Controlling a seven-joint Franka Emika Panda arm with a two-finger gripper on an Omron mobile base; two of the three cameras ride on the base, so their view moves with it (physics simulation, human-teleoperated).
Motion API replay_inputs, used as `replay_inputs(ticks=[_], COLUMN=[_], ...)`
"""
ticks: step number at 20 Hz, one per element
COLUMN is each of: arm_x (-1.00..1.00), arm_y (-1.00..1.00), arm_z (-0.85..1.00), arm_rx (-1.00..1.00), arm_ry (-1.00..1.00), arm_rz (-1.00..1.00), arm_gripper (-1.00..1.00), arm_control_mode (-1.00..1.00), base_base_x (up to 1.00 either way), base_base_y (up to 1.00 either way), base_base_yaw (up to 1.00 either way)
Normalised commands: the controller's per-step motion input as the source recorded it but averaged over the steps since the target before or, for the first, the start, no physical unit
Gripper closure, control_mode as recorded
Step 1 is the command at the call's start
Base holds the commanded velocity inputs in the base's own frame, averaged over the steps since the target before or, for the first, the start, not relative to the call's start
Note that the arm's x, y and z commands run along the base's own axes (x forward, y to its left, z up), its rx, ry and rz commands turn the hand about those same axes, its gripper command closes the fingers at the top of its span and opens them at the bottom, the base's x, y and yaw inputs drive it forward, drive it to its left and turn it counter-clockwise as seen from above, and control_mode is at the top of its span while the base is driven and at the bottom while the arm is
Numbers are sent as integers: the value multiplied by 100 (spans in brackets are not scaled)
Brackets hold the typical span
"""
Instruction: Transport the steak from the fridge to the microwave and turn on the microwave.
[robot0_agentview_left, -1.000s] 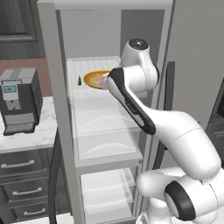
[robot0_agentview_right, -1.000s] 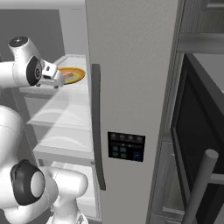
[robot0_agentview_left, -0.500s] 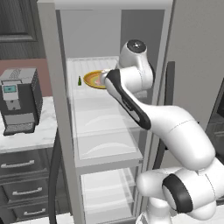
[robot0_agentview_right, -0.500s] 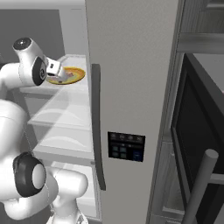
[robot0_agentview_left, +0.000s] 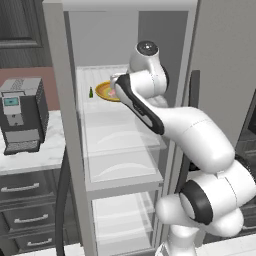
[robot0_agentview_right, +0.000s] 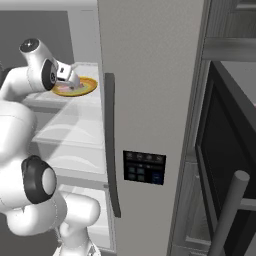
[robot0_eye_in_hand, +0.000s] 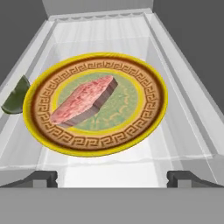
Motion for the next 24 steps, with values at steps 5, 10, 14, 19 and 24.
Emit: replay_inputs(ticks=[5, 10, 14, 19, 24], arm_x=[36, 28, 7, 2, 14], arm_y=[11, 5, 5, 13, 14], arm_z=[0, 0, 0, 0, -5], arm_rx=[0, 0, 0, 0, 0], arm_ry=[0, 0, 0, 1, 3], arm_rz=[-5, -5, -6, -7, -7], arm_gripper=[-100, -100, -100, -100, -100], arm_control_mode=[-100, -100, -100, -100, -100], base_base_x=[0, 0, 0, 0, 0], base_base_y=[0, 0, 0, 0, 0], base_base_yaw=[0, 0, 0, 0, 0])
